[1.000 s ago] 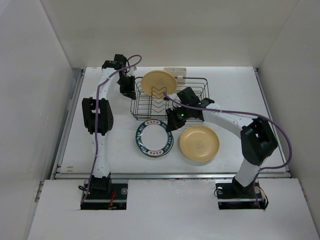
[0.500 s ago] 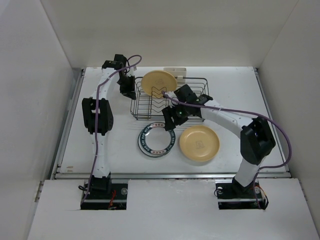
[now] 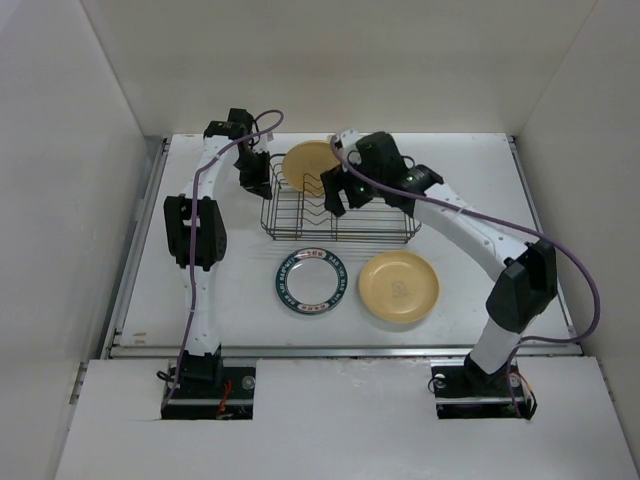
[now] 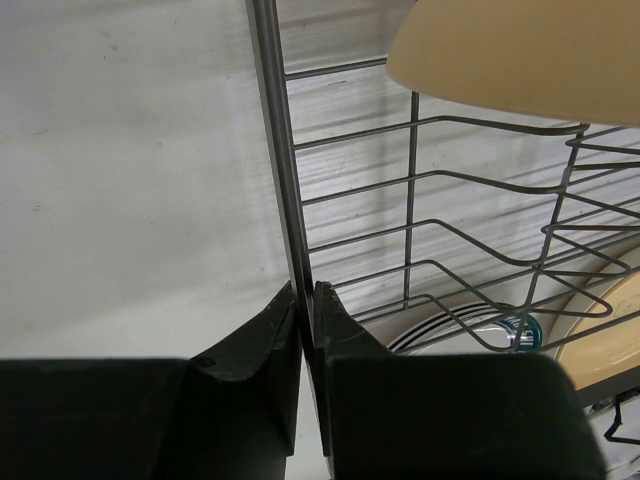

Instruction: Unload the plates from the dish rack

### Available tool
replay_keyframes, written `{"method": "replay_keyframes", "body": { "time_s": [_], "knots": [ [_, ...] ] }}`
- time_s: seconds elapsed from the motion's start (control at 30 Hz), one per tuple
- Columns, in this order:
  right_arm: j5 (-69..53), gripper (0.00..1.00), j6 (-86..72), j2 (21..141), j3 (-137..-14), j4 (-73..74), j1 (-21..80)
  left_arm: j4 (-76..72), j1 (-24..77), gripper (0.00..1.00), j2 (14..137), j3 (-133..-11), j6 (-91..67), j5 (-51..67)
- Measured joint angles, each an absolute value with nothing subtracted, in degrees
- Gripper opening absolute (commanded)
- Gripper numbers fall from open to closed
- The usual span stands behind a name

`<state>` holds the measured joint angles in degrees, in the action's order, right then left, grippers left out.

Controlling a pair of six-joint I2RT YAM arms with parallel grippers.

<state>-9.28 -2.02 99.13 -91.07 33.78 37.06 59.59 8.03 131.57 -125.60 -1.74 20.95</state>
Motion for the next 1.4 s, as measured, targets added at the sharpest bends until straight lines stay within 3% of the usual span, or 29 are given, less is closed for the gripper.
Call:
{"method": "replay_keyframes", "body": {
  "time_s": [0.1, 0.23, 0.47, 0.5, 0.53, 0.6, 0.63, 0.67, 0.97, 1.4],
  "knots": [
    [-2.4, 0.87, -1.0, 100.1, -96.0, 29.1, 35.7, 59.6, 8.0, 0.00, 131.6, -125.6, -1.7, 20.9],
    [3.2, 0.87, 1.0, 109.9, -110.2, 23.6, 32.4, 59.6, 8.0, 0.00, 131.6, -125.6, -1.7, 21.0],
    [4.8, 0.83, 5.4, 123.3, -113.7, 17.8, 31.2, 59.6, 7.8, 0.00, 131.7, -125.6, -1.7, 21.6],
    [5.5, 0.77, 5.8, 125.5, -115.0, 17.8, 31.4, 59.6, 7.7, 0.00, 131.7, -125.6, -1.7, 21.7],
    [6.4, 0.61, 6.0, 127.8, -116.7, 17.7, 31.5, 59.6, 7.6, 0.00, 131.7, -125.6, -1.7, 21.9],
    [9.8, 0.37, 6.9, 131.0, -119.6, 17.6, 31.6, 59.6, 7.3, 0.00, 131.9, -125.7, -1.7, 22.3],
    [10.8, 0.05, 6.9, 132.0, -120.9, 17.5, 31.5, 59.6, 7.2, 0.00, 131.9, -125.7, -1.7, 22.5],
    [11.4, 0.00, 7.4, 132.5, -122.0, 18.0, 31.3, 59.6, 7.2, 0.00, 132.0, -125.7, -1.7, 22.8],
    [15.0, 0.00, 10.3, 124.5, -110.3, 9.8, 32.6, 58.8, 6.5, 0.00, 132.3, -126.1, -1.1, 23.2],
    [25.1, 0.00, 2.1, 107.7, -105.8, -2.7, 31.6, 58.7, 6.5, 0.00, 132.3, -126.1, -1.9, 23.3]
  ]
}}
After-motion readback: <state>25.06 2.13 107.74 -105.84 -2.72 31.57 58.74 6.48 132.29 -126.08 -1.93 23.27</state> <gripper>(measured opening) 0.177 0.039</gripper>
